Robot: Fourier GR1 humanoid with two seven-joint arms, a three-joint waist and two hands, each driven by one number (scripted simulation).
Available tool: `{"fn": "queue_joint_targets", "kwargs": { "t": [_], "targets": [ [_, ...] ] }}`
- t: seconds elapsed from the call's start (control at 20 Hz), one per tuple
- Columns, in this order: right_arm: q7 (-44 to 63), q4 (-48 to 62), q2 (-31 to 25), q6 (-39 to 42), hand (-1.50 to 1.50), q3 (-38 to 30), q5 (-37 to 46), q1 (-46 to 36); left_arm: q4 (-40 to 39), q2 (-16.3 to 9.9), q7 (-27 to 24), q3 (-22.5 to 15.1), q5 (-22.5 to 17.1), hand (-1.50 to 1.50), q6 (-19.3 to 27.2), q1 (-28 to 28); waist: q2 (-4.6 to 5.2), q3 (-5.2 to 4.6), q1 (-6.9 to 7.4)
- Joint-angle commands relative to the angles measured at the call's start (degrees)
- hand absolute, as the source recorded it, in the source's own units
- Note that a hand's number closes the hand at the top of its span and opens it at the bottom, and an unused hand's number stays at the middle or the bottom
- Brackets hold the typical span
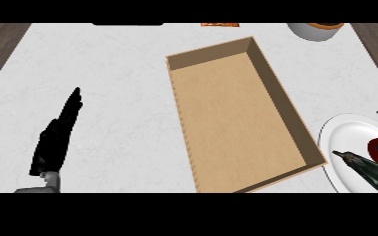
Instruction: Pick the can from the plate and place it in the cardboard box
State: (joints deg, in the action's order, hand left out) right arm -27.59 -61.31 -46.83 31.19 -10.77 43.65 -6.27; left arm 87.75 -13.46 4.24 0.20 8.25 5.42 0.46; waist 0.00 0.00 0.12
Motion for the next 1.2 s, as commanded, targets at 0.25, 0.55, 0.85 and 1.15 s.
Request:
{"fn": "queue_joint_targets", "kwargs": {
  "t": [0.25, 0.55, 0.85, 1.15],
  "targets": [
    [-2.14, 1.53, 1.45, 1.02, 1.50, -0.14, 2.90, 0.10, 4.76, 1.18, 1.09, 0.77, 1.96, 0.00, -0.37, 3.05, -0.07, -0.01, -0.06],
    [-6.49, 5.41, 2.24, -14.48, 1.50, -2.19, 6.47, -0.41, 2.11, 2.28, 1.08, 0.38, 2.18, 0.00, -0.68, 0.94, 0.00, 0.06, -0.04],
    [-4.76, 1.84, 3.98, -15.45, 1.50, -4.09, 5.65, -2.97, 0.34, 0.32, -2.97, 3.70, -0.12, 0.00, -3.62, 2.39, -0.01, -0.01, 0.01],
    [20.95, -14.10, 16.78, -22.01, 1.50, -6.36, 8.45, 7.85, 2.47, 2.30, 1.36, 2.27, 2.81, 0.00, 0.08, 2.85, -0.98, -0.30, -3.18]
  ]
}}
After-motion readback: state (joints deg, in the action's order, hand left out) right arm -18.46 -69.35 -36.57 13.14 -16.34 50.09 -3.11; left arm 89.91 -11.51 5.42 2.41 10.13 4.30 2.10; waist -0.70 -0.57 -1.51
